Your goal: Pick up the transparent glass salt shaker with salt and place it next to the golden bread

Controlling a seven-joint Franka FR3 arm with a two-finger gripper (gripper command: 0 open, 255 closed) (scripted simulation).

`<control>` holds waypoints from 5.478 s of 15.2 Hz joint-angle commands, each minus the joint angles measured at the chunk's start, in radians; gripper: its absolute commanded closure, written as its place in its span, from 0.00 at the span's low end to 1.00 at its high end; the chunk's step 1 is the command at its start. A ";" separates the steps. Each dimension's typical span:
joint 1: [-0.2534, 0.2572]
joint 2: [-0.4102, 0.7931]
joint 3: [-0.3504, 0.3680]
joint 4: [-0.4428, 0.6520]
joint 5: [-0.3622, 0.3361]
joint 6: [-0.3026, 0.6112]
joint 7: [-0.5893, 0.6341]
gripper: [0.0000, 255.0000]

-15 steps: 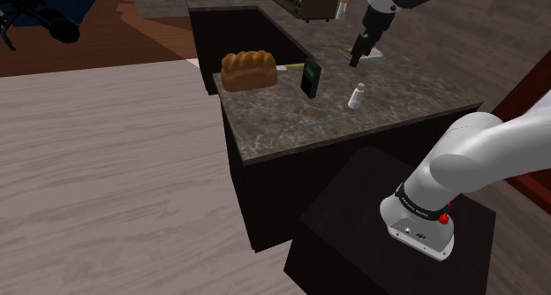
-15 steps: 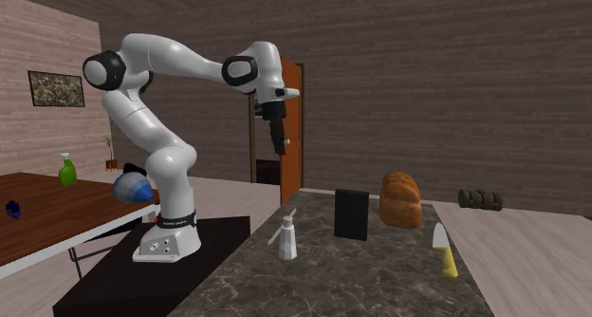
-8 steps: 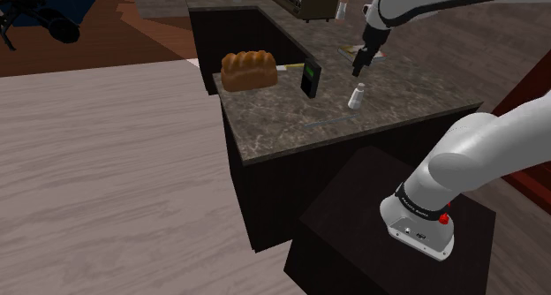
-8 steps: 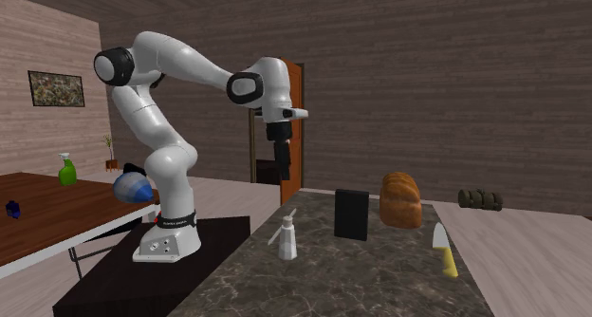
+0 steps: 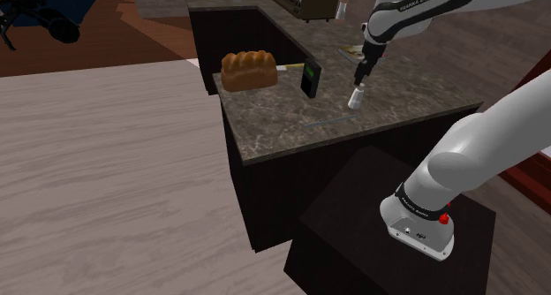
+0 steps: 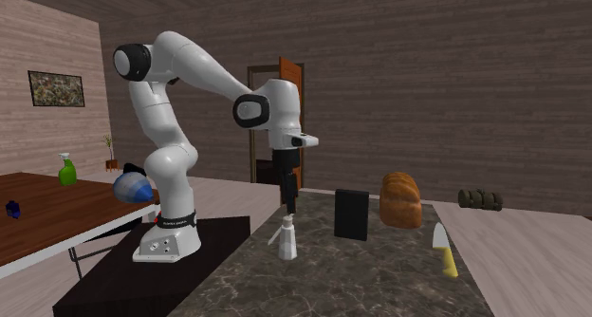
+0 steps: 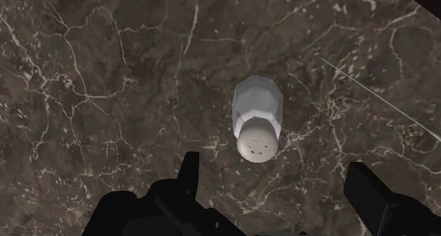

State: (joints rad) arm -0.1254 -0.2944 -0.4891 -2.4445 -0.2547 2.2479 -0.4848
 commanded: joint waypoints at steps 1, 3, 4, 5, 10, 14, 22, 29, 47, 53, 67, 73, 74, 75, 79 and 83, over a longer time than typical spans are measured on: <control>0.001 0.028 -0.012 -0.006 0.005 0.033 -0.011 0.00; 0.002 0.047 -0.019 -0.018 0.009 0.063 -0.016 0.00; 0.003 0.058 -0.022 -0.023 0.012 0.079 -0.018 0.00; 0.003 0.068 -0.026 -0.028 0.015 0.094 -0.021 0.00; 0.005 0.086 -0.031 -0.036 0.020 0.119 -0.026 0.00; 0.005 0.086 -0.031 -0.036 0.020 0.119 -0.026 0.00; 0.005 0.085 -0.031 -0.036 0.020 0.118 -0.026 1.00; 0.001 0.040 -0.018 -0.003 0.009 0.042 -0.018 1.00; 0.001 -0.065 0.027 0.158 0.006 -0.220 -0.016 1.00; 0.004 -0.081 0.039 0.225 0.011 -0.303 -0.020 1.00; 0.012 -0.084 0.061 0.403 0.027 -0.484 -0.036 1.00; 0.069 0.024 0.127 0.488 0.080 -0.482 0.067 1.00; 0.079 0.045 0.136 0.506 0.088 -0.483 0.082 1.00; 0.088 0.066 0.146 0.526 0.097 -0.484 0.098 1.00; 0.121 0.158 0.182 0.617 0.129 -0.493 0.156 1.00; 0.151 0.262 0.212 0.730 0.158 -0.513 0.210 1.00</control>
State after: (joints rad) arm 0.0182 -0.0620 -0.2842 -1.7557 -0.1050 1.7488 -0.2876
